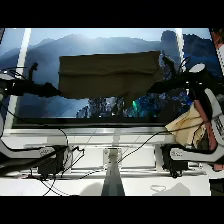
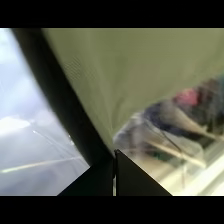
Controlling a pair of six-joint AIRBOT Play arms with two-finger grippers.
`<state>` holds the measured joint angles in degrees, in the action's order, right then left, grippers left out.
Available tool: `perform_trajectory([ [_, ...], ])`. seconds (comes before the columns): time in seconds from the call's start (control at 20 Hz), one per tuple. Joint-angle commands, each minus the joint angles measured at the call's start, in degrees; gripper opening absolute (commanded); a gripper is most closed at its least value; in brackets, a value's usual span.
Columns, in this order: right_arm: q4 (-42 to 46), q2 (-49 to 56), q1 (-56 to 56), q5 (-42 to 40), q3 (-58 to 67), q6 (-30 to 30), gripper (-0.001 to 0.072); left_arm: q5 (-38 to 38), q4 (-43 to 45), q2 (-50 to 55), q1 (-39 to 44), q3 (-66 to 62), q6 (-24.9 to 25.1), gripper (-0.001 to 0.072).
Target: Fold the clothes and pants, and hang the long-sleeved shirts on hangers.
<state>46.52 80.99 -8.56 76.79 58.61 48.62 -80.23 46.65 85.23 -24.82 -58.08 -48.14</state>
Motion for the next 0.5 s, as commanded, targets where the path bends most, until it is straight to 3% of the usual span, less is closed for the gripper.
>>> perform_trajectory([
  [0.0,4.9,-10.1,0.0,-0.5,-0.1,5.4,0.0012,-6.2,0.6,-7.4,-3.2,0.6,1.9,0.0014],
  [0.1,2.8,-15.6,0.4,-0.1,-0.2,7.5,0.0012,-6.0,-0.1,-13.2,-5.5,2.2,1.3,0.0014],
  [0.2,1.5,-18.5,2.6,-5.4,-0.2,8.5,0.0012,-2.0,-0.9,-17.2,-6.4,2.8,-1.0,0.0014],
  [0.45,1.6,-11.6,11.8,-35.1,-0.2,15.0,0.0012,17.4,-7.2,-14.4,-0.4,2.8,-4.6,0.0014],
])
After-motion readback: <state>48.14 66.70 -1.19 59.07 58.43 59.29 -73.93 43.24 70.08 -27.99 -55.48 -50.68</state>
